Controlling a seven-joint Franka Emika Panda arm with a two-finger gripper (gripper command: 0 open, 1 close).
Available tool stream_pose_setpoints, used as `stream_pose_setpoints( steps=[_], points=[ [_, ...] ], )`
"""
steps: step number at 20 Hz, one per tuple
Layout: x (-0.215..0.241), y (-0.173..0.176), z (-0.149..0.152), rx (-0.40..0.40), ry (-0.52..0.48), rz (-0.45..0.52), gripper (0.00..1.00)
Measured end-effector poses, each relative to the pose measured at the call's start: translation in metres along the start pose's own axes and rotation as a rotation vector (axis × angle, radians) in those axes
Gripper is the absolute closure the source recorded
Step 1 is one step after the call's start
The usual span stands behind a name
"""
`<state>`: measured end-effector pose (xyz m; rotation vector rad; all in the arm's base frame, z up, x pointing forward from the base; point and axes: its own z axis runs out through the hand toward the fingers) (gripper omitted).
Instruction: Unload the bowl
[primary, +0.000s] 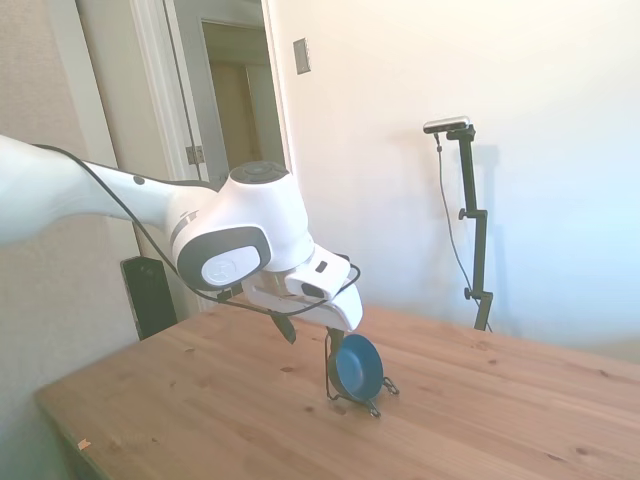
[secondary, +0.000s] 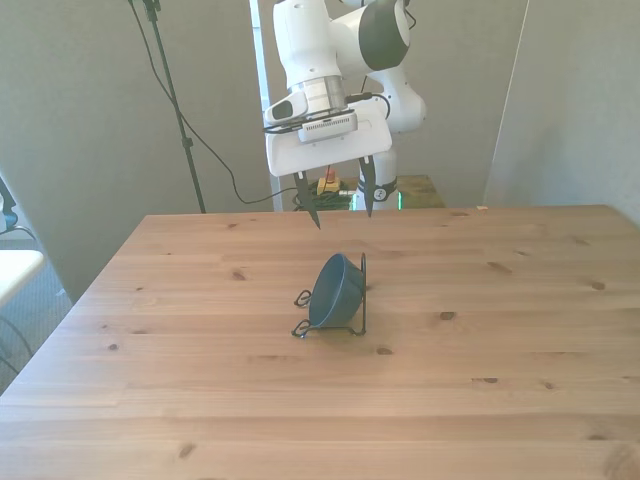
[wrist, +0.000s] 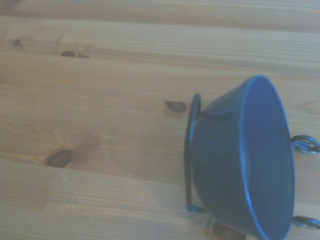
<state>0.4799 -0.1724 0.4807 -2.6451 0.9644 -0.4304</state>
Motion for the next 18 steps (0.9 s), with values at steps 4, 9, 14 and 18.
stream_pose_setpoints(
  steps=[4,9,14,18],
  points=[
    [0.017,0.002,0.011,0.029,-0.017,0.005,0.00],
    [0.032,0.001,0.025,0.078,-0.072,-0.016,0.00],
    [0.045,0.006,0.041,0.107,-0.148,-0.027,0.00],
    [0.055,0.014,0.054,0.104,-0.218,-0.022,0.00]
  ],
)
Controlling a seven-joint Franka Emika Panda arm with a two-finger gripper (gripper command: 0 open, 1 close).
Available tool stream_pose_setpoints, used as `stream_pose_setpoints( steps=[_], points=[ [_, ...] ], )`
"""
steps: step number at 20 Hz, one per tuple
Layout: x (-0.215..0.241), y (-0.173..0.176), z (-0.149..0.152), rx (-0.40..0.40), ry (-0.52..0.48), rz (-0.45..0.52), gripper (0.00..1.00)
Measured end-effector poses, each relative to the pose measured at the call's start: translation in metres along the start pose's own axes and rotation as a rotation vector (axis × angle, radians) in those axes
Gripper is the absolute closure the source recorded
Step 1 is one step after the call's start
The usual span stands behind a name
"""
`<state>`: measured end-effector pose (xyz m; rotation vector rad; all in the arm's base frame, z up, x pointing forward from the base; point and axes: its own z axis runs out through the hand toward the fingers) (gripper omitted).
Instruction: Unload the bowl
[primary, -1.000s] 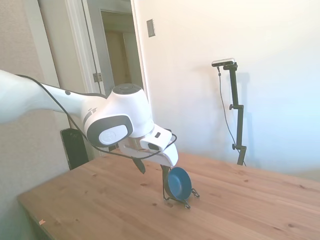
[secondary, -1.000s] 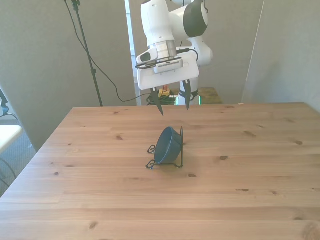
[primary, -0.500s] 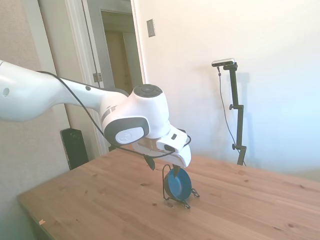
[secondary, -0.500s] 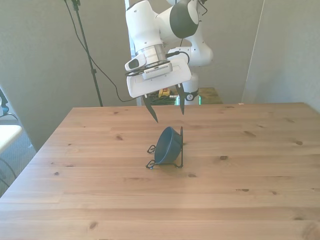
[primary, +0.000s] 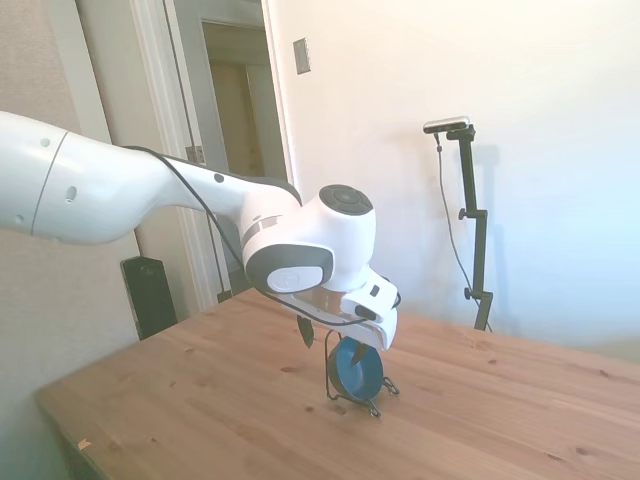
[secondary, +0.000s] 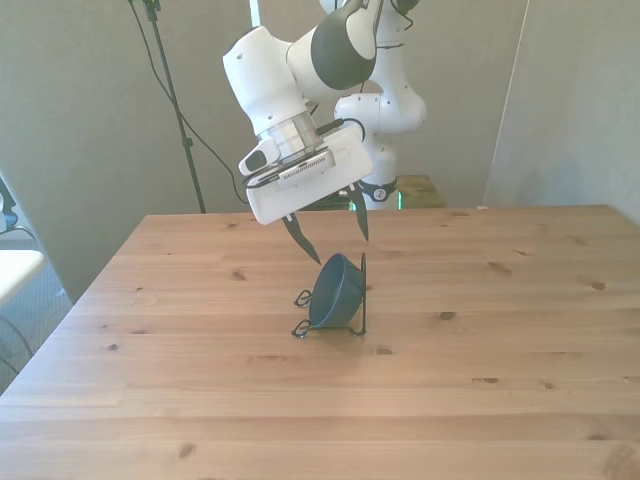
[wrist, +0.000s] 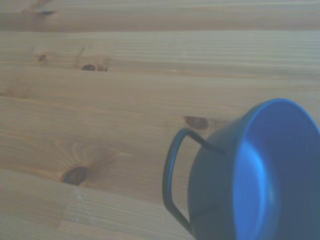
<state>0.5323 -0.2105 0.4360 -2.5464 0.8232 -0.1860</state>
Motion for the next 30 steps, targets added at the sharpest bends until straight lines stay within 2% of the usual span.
stream_pose_setpoints(
  steps=[5,12,13,30],
  points=[
    [0.014,0.000,0.009,0.006,-0.024,-0.013,0.00],
    [0.014,-0.003,0.028,0.037,-0.097,-0.104,0.00],
    [0.015,-0.001,0.029,0.036,-0.098,-0.103,1.00],
    [0.016,0.000,0.033,0.056,-0.125,-0.180,1.00]
  ],
)
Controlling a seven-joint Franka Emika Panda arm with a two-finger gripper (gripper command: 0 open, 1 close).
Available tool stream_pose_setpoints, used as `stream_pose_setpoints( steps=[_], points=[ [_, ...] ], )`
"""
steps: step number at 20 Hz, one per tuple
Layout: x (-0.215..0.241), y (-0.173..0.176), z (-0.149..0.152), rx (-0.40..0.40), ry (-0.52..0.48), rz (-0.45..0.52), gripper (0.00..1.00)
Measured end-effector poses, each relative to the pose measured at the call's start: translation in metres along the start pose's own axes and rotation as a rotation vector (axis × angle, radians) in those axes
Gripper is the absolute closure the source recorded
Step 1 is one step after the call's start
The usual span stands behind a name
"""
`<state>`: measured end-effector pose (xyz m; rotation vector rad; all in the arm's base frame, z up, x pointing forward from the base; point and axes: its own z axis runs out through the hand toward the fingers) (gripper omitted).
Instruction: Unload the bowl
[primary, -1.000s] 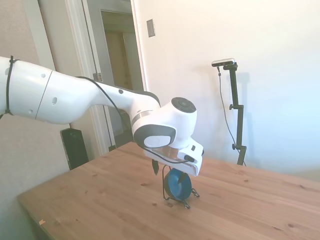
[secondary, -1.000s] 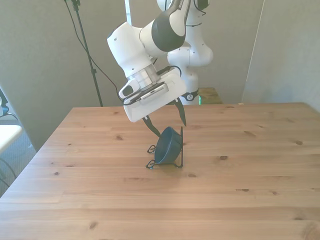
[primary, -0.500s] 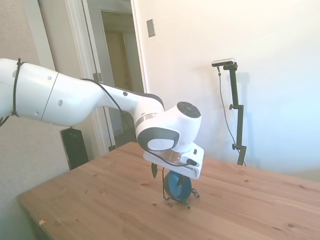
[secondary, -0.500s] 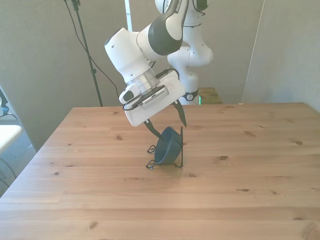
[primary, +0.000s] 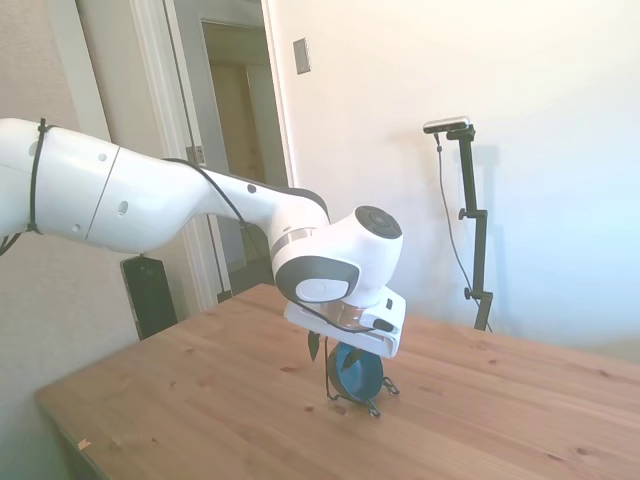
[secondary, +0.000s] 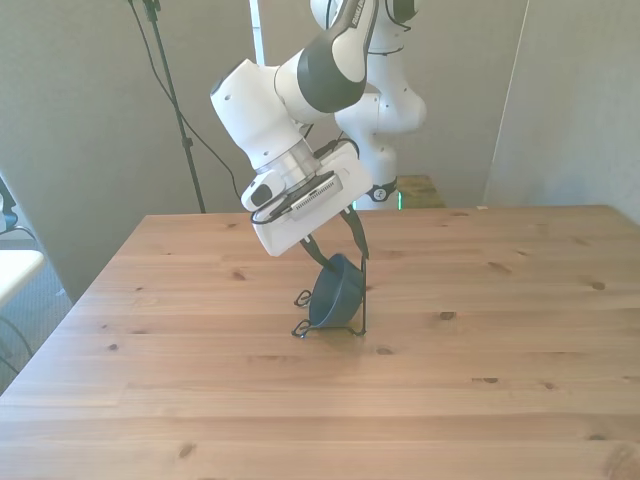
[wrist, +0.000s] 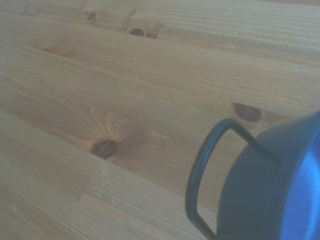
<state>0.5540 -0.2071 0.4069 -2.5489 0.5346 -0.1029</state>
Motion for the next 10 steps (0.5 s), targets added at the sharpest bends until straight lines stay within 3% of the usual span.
stream_pose_setpoints(
  steps=[10],
  points=[
    [0.011,0.004,0.003,0.025,-0.019,-0.009,1.00]
  ],
)
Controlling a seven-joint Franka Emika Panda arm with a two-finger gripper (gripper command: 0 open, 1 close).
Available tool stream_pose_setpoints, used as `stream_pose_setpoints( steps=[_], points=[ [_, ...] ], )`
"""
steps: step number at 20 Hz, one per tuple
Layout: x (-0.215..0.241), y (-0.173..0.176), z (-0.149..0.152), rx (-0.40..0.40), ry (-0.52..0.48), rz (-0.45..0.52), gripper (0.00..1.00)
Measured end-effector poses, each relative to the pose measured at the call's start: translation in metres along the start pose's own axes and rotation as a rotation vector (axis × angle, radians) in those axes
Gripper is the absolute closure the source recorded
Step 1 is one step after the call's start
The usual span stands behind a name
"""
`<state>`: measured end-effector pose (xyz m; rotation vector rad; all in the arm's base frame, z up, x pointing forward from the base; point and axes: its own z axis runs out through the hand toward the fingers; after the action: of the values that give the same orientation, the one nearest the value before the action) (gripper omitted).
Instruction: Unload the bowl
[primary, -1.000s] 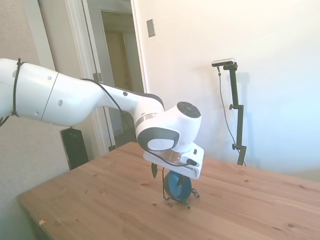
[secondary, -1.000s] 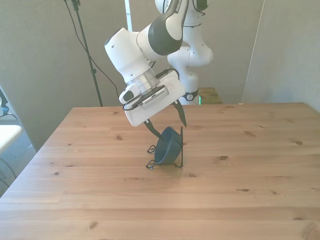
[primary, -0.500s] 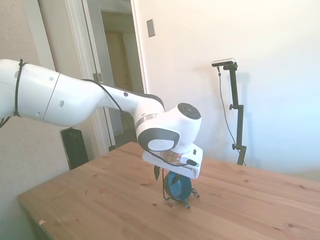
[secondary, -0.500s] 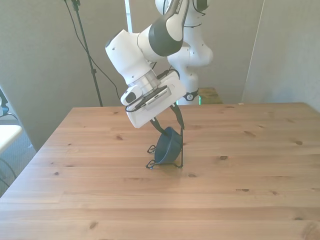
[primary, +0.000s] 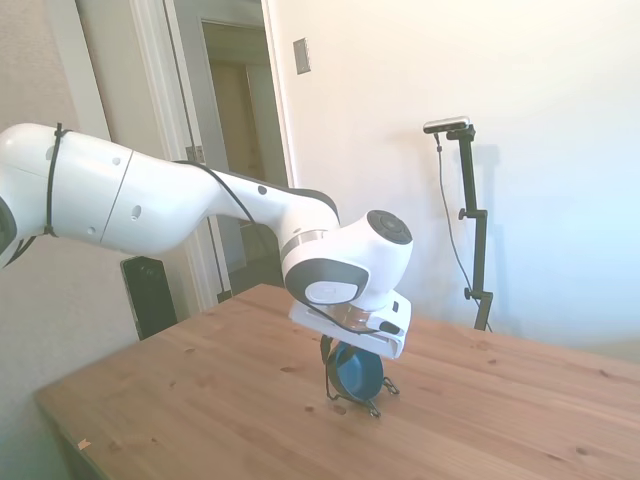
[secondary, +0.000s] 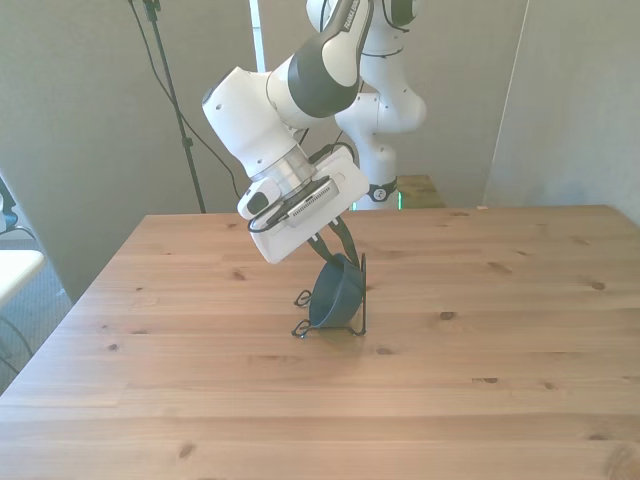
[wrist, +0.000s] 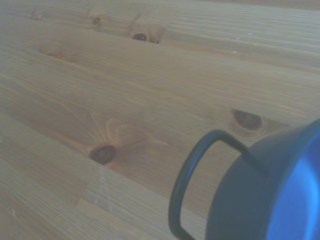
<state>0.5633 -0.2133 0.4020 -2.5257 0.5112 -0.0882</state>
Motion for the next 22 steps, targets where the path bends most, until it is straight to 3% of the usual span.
stream_pose_setpoints(
  steps=[6,11,16,22],
  points=[
    [0.001,0.000,-0.003,0.023,-0.003,-0.014,1.00],
    [-0.002,0.006,-0.015,0.117,-0.021,-0.039,1.00],
    [-0.007,0.013,-0.036,0.169,-0.027,-0.044,1.00],
    [-0.033,0.008,-0.081,0.203,0.004,-0.075,1.00]
  ],
)
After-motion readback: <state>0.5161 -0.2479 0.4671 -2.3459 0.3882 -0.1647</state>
